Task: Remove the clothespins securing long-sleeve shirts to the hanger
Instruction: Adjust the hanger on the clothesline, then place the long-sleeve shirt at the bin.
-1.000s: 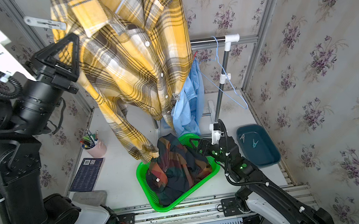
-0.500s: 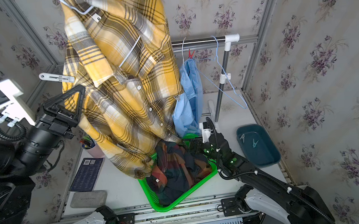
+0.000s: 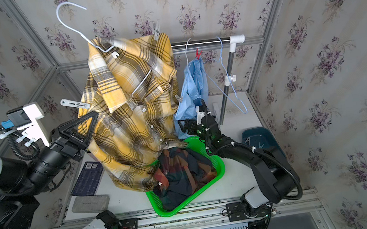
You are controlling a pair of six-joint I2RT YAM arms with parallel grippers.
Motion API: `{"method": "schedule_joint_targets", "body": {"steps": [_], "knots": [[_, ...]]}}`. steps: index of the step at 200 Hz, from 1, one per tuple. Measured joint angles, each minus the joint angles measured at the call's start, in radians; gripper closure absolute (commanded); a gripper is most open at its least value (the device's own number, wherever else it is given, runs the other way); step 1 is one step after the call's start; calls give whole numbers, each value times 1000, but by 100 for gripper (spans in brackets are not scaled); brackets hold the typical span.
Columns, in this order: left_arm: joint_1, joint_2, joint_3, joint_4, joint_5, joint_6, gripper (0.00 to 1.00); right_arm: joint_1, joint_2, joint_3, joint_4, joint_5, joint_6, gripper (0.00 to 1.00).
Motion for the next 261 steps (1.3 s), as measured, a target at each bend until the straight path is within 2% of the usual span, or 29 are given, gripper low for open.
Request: {"method": "schedule_joint_targets", "body": {"steps": [67, 95, 121, 176, 197, 235, 261], "knots": [[0, -17, 55, -15, 161, -10, 100, -74, 298, 369, 19, -54, 42, 7], [0, -17, 85, 14, 237, -32, 100, -95, 354, 488, -13, -74, 45, 7], [0, -27, 80, 47, 299, -55, 100, -122, 364, 527, -24, -120, 51, 7], [0, -40, 0, 92, 346, -82, 100, -161, 285, 447, -57, -249, 64, 7], [0, -50, -53, 97, 344, -80, 100, -182, 174, 346, -75, -290, 47, 6], [0, -61, -190, 94, 337, -69, 100, -266, -74, 157, -142, -252, 40, 5], [0, -70, -275, 83, 322, -51, 100, -269, -153, 77, -173, -266, 40, 6]]}}
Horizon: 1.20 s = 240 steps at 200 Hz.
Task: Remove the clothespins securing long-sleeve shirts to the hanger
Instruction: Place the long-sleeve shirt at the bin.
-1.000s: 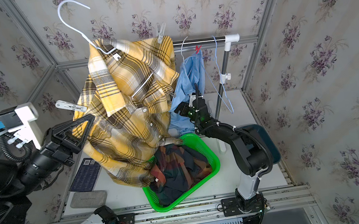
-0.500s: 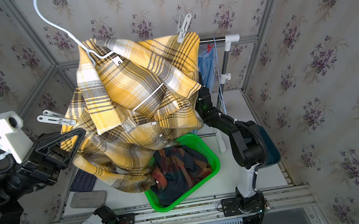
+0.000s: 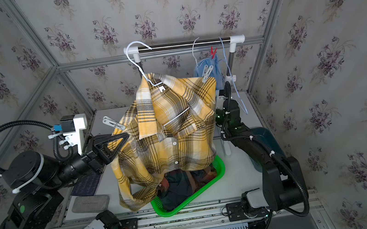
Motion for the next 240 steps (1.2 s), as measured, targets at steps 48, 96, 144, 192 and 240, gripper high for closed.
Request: {"method": "schedule_joint_targets", "body": {"steps": [48, 96, 144, 192, 240], "knots": [[0, -18, -142, -8, -30, 55, 100, 123, -118, -198, -76, 12, 7, 7], [0, -11, -267, -10, -106, 166, 100, 104, -328, -175, -349, 229, -55, 5], [0, 3, -372, 19, -183, 275, 100, -6, -340, -150, -580, 378, -72, 5], [-10, -16, -506, 59, -285, 395, 100, -39, -351, -51, -695, 417, -99, 6], [-82, -51, -583, 81, -392, 528, 100, -136, -390, 50, -793, 369, -129, 5]]}}
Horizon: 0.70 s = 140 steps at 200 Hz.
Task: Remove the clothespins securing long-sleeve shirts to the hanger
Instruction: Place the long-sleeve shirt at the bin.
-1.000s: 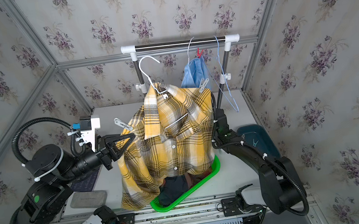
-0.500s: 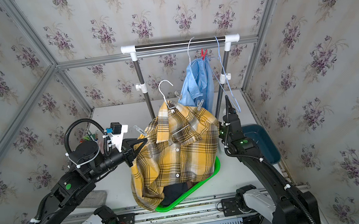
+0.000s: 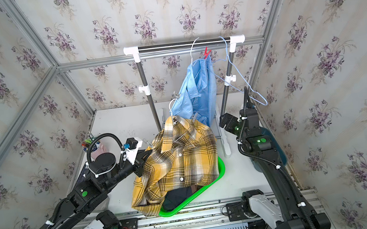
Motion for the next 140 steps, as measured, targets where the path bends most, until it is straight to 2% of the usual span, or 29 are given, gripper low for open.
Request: {"method": "schedule_joint_targets", "body": {"steps": [30, 73, 97, 140], "knots": [[-88, -1, -3, 26, -66, 118, 100, -7, 66, 68, -11, -138, -8, 6], [-298, 70, -16, 55, -217, 340, 100, -89, 143, 109, -2, -346, 10, 8], [-349, 112, -31, 100, -292, 421, 100, -158, 174, 98, 24, -449, 14, 13], [-382, 165, -56, 187, -374, 525, 100, -177, 202, 32, 23, -556, 17, 18]]}}
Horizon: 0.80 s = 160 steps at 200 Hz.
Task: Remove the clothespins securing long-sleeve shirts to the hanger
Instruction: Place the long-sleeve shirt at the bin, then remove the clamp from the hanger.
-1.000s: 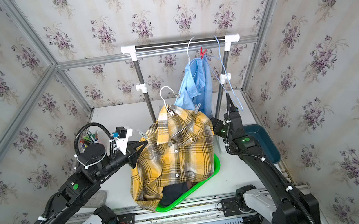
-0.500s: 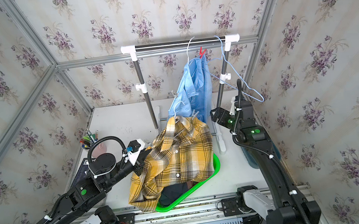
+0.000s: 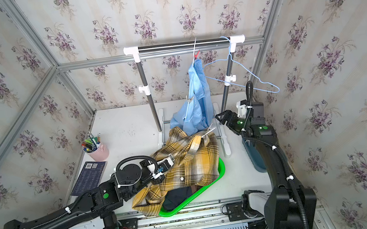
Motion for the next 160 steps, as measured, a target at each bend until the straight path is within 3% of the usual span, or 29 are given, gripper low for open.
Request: {"method": "schedule_joint_targets", "body": {"steps": [41, 97, 160], "knots": [[-58, 6, -36, 38, -50, 72, 100, -3, 32, -99, 16, -71, 9, 21], [-117, 10, -51, 40, -104, 126, 100, -3, 55, -117, 43, -102, 14, 22], [-153, 19, -60, 41, -129, 149, 100, -4, 115, -113, 68, -124, 19, 32]]}}
